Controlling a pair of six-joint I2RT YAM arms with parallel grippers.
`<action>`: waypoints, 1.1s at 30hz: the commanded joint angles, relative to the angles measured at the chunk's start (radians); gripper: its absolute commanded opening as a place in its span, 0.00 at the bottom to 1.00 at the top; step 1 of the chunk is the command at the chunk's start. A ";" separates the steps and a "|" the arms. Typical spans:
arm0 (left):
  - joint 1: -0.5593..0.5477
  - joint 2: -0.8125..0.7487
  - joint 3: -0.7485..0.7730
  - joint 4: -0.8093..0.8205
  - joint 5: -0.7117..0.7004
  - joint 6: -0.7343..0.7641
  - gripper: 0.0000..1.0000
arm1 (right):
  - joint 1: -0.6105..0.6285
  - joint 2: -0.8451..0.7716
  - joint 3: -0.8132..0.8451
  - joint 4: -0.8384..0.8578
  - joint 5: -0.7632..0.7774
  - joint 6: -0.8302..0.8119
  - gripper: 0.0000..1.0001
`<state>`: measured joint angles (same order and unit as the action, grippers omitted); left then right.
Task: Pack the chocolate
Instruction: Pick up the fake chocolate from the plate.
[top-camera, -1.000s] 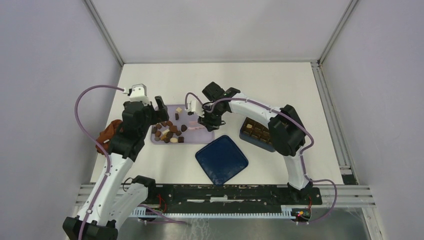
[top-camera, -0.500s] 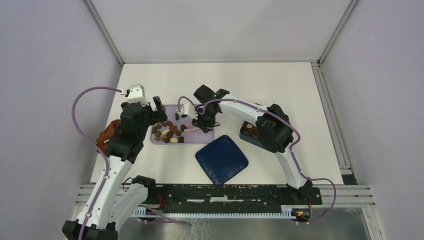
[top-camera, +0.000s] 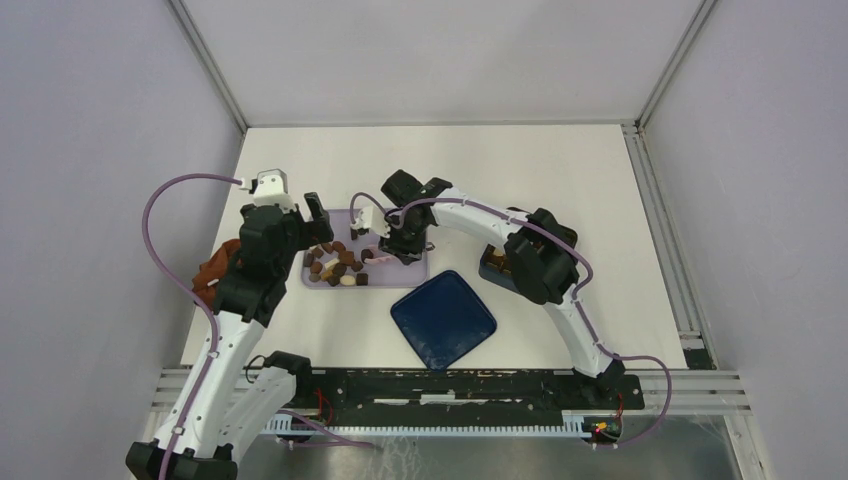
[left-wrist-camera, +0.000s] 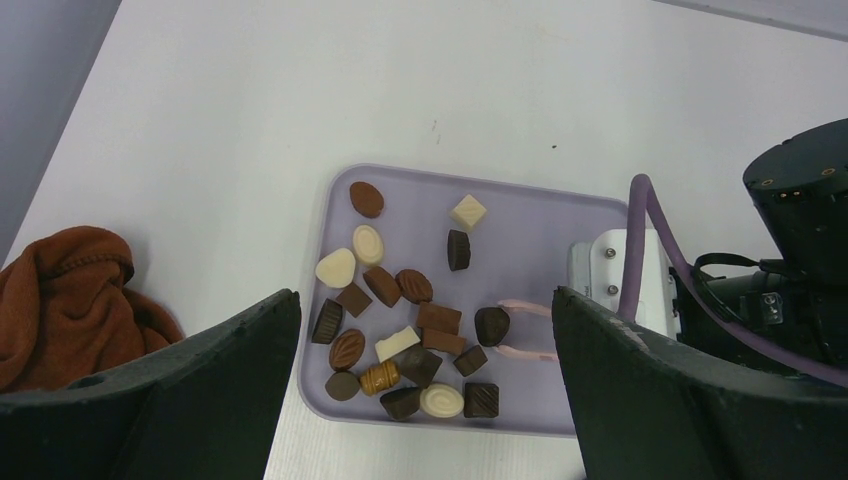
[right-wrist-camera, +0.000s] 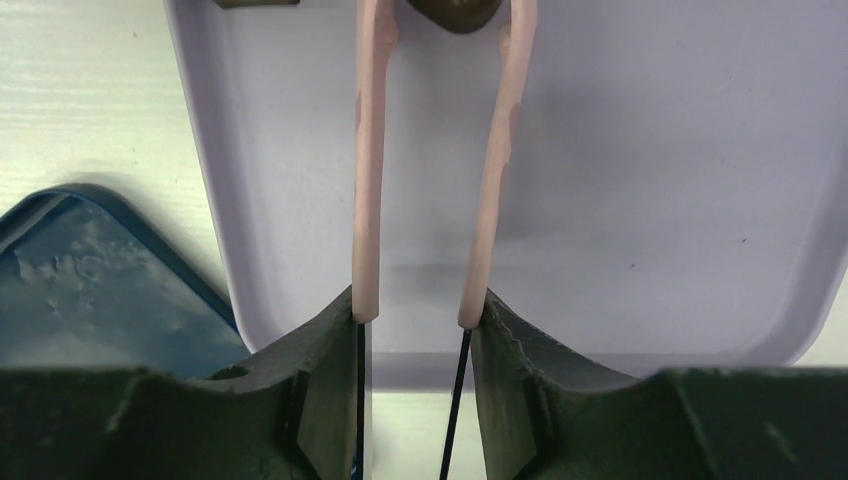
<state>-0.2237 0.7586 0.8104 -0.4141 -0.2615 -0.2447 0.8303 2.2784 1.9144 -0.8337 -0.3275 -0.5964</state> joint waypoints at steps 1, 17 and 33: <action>0.009 -0.012 -0.005 0.026 0.002 0.038 1.00 | 0.016 0.024 0.075 -0.003 0.019 0.020 0.46; 0.016 -0.009 -0.007 0.030 0.014 0.038 1.00 | 0.021 0.058 0.111 -0.015 0.025 0.026 0.44; 0.020 -0.004 -0.007 0.029 0.018 0.038 1.00 | 0.020 -0.042 0.037 0.011 0.025 0.012 0.24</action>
<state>-0.2096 0.7586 0.8104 -0.4137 -0.2550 -0.2443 0.8444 2.3310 1.9682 -0.8459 -0.3115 -0.5804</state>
